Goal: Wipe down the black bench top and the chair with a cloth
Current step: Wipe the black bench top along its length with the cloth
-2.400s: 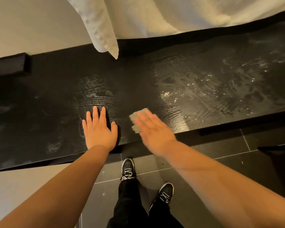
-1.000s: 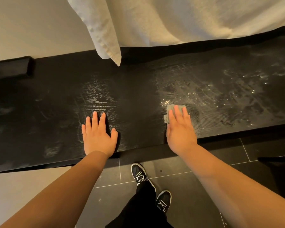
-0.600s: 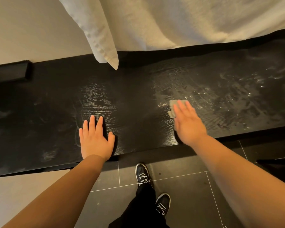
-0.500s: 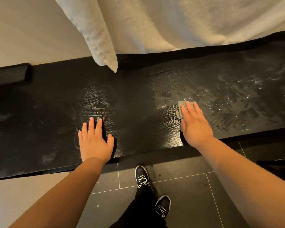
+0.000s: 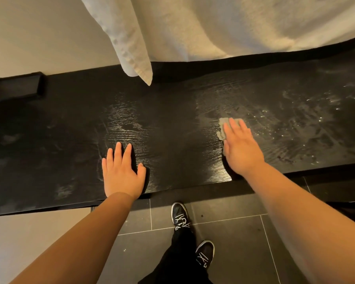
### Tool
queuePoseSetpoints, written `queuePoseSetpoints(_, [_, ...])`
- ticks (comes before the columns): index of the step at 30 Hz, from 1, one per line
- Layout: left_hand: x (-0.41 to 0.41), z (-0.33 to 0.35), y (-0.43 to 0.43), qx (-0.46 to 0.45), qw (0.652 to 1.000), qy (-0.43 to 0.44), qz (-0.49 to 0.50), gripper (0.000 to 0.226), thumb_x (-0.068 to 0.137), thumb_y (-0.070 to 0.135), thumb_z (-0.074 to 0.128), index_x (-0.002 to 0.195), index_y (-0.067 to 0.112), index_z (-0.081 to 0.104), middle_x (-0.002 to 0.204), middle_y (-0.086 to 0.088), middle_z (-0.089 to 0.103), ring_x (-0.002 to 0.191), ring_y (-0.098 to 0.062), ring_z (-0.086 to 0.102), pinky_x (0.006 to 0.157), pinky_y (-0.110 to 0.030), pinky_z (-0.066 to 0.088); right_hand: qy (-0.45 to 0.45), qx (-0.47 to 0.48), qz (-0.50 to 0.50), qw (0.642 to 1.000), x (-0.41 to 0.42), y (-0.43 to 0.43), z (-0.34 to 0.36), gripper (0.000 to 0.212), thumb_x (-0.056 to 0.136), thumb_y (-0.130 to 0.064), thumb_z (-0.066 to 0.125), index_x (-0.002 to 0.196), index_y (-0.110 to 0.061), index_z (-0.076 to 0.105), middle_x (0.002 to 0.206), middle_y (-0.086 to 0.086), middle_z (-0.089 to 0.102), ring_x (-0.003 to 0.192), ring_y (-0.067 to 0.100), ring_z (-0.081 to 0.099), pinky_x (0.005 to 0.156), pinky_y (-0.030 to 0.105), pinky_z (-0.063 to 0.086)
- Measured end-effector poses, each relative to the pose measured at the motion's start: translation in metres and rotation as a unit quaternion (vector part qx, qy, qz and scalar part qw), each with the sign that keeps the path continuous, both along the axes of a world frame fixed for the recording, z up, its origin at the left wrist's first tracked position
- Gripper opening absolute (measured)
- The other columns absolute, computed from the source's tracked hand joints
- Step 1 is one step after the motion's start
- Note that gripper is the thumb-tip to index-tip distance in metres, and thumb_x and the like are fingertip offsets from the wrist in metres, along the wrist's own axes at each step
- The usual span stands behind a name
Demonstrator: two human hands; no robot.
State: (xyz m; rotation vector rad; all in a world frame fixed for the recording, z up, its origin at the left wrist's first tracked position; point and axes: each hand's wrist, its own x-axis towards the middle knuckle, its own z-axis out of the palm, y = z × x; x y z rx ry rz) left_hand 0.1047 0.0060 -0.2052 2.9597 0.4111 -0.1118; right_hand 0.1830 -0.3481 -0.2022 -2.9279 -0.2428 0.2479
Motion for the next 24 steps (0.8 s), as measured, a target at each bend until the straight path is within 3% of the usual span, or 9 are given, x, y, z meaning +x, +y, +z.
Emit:
queuePoseSetpoints(5, [0.001, 0.003, 0.0, 0.001, 1.0, 0.005, 0.003, 0.07, 0.102, 0.05, 0.048, 0.166, 0.026, 0.03, 0.176, -0.006, 0.018, 0.162, -0.034, 0.011, 0.132, -0.055, 0.01, 0.021, -0.007, -0.097, 0.995, 0.001, 0.007, 0.006, 0.061, 0.106, -0.029, 0.037, 0.162, -0.011, 0.022, 0.171, 0.014, 0.014, 0.157, 0.042, 0.007, 0.126, 0.058, 0.017])
queuePoseSetpoints(10, [0.001, 0.002, -0.002, 0.003, 1.0, 0.007, 0.0, 0.071, 0.101, 0.049, 0.049, 0.166, 0.026, 0.03, 0.176, -0.007, 0.019, 0.162, -0.034, 0.013, 0.131, -0.055, 0.012, 0.024, 0.006, 0.108, 0.994, -0.032, 0.093, 0.0, 0.065, 0.107, -0.034, 0.035, 0.166, -0.015, 0.015, 0.173, 0.006, 0.006, 0.159, 0.036, 0.0, 0.129, 0.051, 0.011])
queuePoseSetpoints(13, [0.001, 0.001, -0.001, 0.005, 1.0, 0.008, -0.001, 0.071, 0.101, 0.049, 0.05, 0.166, 0.026, 0.03, 0.176, -0.006, 0.02, 0.162, -0.034, 0.013, 0.131, -0.055, 0.013, 0.029, 0.007, 0.177, 0.984, -0.018, 0.077, -0.004, 0.064, 0.108, -0.032, 0.032, 0.167, -0.018, 0.011, 0.174, 0.004, 0.005, 0.16, 0.032, -0.001, 0.13, 0.05, 0.01])
queuePoseSetpoints(16, [0.001, 0.0, -0.001, 0.005, 1.0, 0.007, 0.002, 0.071, 0.101, 0.048, 0.05, 0.165, 0.025, 0.032, 0.175, -0.007, 0.02, 0.161, -0.034, 0.014, 0.131, -0.056, 0.014, 0.019, 0.005, 0.083, 0.996, -0.005, 0.021, -0.005, 0.063, 0.106, -0.03, 0.034, 0.165, -0.016, 0.019, 0.172, 0.009, 0.017, 0.159, 0.036, 0.008, 0.126, 0.057, 0.021])
queuePoseSetpoints(20, [0.001, 0.002, -0.002, 0.004, 1.0, 0.004, 0.004, 0.07, 0.102, 0.047, 0.051, 0.166, 0.025, 0.031, 0.175, -0.007, 0.02, 0.162, -0.035, 0.014, 0.131, -0.055, 0.013, 0.039, -0.018, -0.045, 0.998, -0.003, -0.021, 0.006, 0.063, 0.109, -0.034, 0.031, 0.165, -0.011, 0.015, 0.173, 0.011, 0.008, 0.159, 0.039, 0.001, 0.127, 0.058, 0.017])
queuePoseSetpoints(22, [0.001, 0.002, -0.001, 0.005, 1.0, 0.005, 0.005, 0.07, 0.102, 0.046, 0.051, 0.166, 0.025, 0.032, 0.175, -0.007, 0.021, 0.161, -0.035, 0.014, 0.131, -0.056, 0.013, 0.052, -0.018, -0.055, 0.997, -0.013, 0.004, 0.01, 0.065, 0.109, -0.035, 0.031, 0.166, -0.011, 0.009, 0.173, 0.012, 0.002, 0.158, 0.041, -0.004, 0.129, 0.055, 0.009])
queuePoseSetpoints(24, [0.001, 0.002, -0.001, -0.002, 1.0, 0.004, 0.005, 0.069, 0.102, 0.046, 0.052, 0.165, 0.024, 0.032, 0.175, -0.008, 0.021, 0.161, -0.036, 0.015, 0.131, -0.056, 0.013, 0.034, -0.013, 0.014, 0.999, -0.039, 0.035, 0.007, 0.067, 0.108, -0.035, 0.033, 0.166, -0.012, 0.009, 0.174, 0.011, 0.003, 0.159, 0.04, -0.004, 0.129, 0.054, 0.012])
